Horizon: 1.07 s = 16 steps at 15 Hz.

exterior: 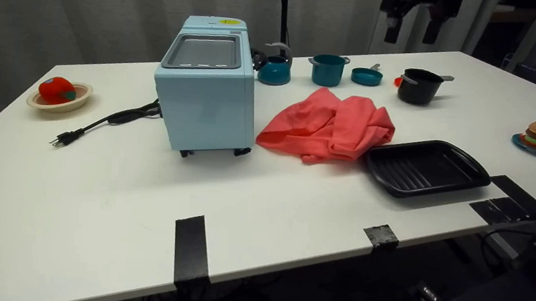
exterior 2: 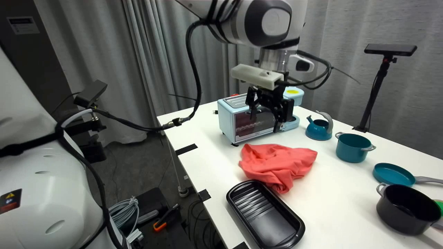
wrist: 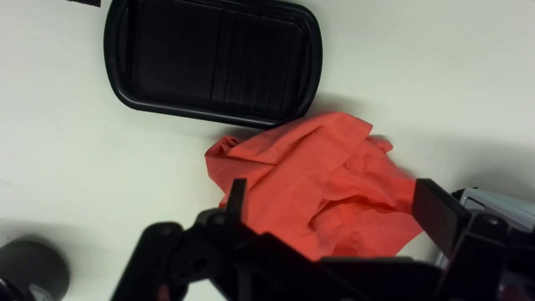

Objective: Unfold the peach shirt on the table.

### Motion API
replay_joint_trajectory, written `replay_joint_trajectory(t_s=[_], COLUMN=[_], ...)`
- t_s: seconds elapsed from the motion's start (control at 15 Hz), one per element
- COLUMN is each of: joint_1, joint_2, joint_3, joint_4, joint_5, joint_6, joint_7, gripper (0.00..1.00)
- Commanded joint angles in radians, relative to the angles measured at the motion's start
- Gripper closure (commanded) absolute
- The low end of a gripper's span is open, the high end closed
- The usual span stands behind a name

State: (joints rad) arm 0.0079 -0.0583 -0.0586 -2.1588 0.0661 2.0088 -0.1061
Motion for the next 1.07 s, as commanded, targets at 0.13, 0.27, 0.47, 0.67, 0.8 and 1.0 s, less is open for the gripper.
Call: replay_joint_trajectory(t_s=[0.13,0.27,0.47,0.67,0.8,1.0], joint_1=[-0.012,-0.013,-0.01,0.004,0.013,0.033], joint_2=[0.142,0.198,0.226,0.287,0.335,0.42], joint_3=[0.024,0.025,0.027,0.053,0.076,0.108], joint_4=[0.058,0.098,0.123,0.109,0.107,0.116], joint_5=[-0.03,-0.044,-0.055,-0.05,-0.054,-0.079], joint_6=[0.02,0.021,0.027,0.084,0.115,0.15], joint_7=[-0.004,-0.005,-0.006,-0.043,-0.061,-0.063], gripper=[0.0,0.0,0.0,0.0,0.0,0.0])
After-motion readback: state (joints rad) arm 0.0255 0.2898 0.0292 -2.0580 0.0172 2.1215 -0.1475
